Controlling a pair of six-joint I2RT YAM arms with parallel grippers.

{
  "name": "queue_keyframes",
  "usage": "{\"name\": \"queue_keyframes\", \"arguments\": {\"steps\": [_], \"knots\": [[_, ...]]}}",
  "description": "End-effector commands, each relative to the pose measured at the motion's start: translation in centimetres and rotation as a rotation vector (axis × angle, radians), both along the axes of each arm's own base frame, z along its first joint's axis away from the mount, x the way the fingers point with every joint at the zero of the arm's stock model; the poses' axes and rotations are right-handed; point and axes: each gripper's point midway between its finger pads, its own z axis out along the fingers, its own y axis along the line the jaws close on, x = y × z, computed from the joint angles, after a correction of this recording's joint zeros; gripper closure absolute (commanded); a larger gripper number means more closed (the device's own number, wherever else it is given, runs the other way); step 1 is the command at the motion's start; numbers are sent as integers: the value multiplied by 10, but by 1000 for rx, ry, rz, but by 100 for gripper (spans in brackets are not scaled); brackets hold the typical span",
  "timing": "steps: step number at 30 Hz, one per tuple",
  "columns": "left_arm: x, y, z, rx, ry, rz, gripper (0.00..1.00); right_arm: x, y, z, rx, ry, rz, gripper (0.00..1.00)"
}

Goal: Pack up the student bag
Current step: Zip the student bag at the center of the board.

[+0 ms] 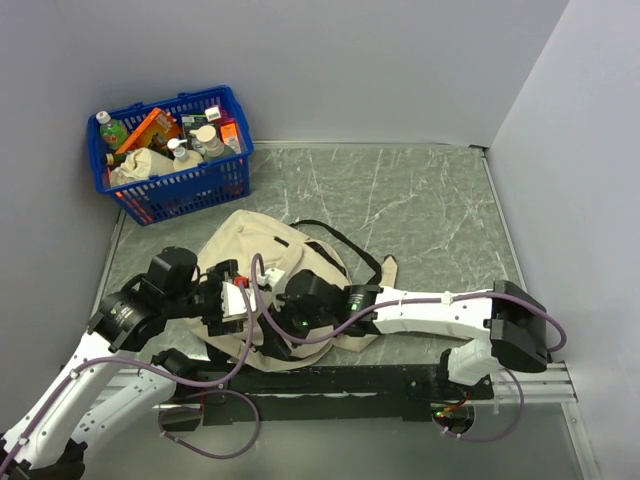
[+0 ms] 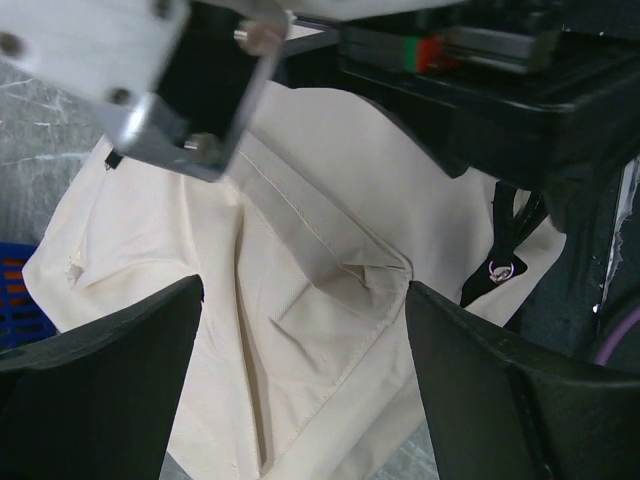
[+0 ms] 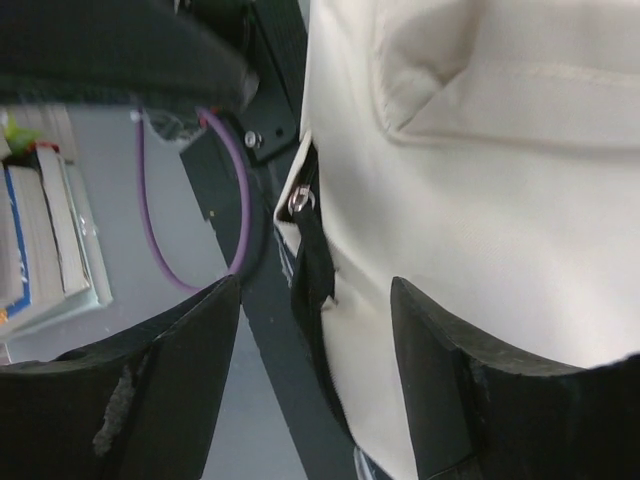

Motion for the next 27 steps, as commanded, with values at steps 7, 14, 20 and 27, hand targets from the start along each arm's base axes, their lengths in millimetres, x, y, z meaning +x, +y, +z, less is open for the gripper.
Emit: {"name": "queue_keyframes", "arguments": {"steps": [7,14,20,27], "knots": [[2,-4,16,-32,-43,-17,14,5,23,15,72,13,30,39],[5,-8,21,-55,-41,-13,14,6,21,8,49,29,34,52],[8,-9,24,-59,-48,-3,14,1,21,5,40,48,58,64],[8,-10,22,-64,-42,-7,15,10,16,4,38,44,20,94]]}}
